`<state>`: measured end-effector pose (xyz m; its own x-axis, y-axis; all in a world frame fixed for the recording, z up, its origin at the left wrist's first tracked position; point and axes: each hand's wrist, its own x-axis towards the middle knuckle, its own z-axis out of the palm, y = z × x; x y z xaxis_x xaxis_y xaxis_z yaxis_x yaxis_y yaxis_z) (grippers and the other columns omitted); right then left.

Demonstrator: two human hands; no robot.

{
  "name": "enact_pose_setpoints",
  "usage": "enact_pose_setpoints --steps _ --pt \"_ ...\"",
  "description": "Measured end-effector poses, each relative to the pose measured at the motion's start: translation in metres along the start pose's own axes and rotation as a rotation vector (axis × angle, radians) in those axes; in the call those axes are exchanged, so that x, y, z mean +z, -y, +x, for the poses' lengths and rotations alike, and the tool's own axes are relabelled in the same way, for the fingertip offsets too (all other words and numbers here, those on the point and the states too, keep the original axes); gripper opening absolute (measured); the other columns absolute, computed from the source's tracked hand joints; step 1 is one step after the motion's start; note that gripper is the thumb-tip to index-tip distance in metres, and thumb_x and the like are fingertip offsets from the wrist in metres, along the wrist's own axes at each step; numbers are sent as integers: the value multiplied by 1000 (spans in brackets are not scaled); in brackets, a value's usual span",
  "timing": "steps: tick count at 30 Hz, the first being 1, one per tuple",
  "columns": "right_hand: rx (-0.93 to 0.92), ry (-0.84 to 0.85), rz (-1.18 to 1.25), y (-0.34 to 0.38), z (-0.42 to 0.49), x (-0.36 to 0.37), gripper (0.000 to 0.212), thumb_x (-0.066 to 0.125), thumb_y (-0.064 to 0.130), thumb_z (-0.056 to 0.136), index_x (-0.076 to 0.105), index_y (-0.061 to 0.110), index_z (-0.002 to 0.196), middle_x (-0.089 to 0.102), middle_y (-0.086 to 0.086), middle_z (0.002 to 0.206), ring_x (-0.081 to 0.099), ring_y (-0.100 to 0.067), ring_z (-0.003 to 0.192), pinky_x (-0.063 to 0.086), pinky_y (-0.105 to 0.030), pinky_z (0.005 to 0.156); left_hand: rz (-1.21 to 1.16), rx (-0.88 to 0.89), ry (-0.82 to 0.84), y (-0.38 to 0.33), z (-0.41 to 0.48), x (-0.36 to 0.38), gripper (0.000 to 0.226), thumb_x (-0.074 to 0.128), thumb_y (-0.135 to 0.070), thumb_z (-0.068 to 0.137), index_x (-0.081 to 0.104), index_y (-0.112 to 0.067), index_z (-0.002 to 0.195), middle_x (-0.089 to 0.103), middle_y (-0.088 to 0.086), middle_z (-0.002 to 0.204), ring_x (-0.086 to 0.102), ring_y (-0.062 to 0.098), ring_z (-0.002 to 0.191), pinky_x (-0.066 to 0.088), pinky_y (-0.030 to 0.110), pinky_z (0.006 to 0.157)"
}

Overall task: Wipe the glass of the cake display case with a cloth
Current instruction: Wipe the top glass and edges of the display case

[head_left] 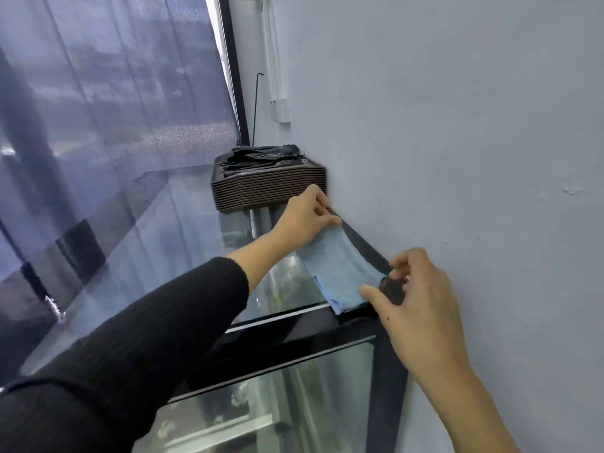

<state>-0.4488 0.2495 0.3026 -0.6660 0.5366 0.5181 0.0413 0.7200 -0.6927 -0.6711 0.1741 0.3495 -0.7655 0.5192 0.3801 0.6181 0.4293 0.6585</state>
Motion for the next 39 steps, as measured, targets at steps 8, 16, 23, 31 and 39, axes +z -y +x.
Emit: enact_pose_setpoints --steps 8,16,23,31,39 --pt "-185 486 -138 22 90 33 52 47 45 98 40 19 141 43 -5 144 42 -25 131 37 -43 107 191 -112 -8 18 -66 -91 25 56 -38 96 64 -20 112 64 -8 111 59 11 106 48 32 96" --pt "-222 795 -643 -28 134 91 65 9 60 94 20 34 152 12 3 164 12 -21 150 14 -53 118 281 -385 -32 102 -220 -180 31 63 -46 88 68 -34 116 62 -13 132 53 1 123 34 25 108" --pt "-508 938 -531 41 70 113 53 14 48 103 22 29 152 10 7 164 6 -15 151 0 -53 121 560 -539 53 126 -224 -182 60 32 -58 97 28 -34 152 19 -4 162 11 17 151 8 45 123" --pt "-177 764 -616 -22 118 78 58 17 59 95 32 32 145 22 10 160 21 -18 147 15 -54 118 525 -485 -20 127 -226 -181 60 37 -60 94 38 -34 148 28 -5 160 20 16 149 13 46 122" --pt "-507 1017 -390 41 60 114 54 16 50 103 14 33 154 6 17 163 -1 -6 151 -4 -42 122 490 -468 -8 127 -228 -183 63 37 -62 90 41 -34 146 30 -5 159 25 18 148 19 47 121"
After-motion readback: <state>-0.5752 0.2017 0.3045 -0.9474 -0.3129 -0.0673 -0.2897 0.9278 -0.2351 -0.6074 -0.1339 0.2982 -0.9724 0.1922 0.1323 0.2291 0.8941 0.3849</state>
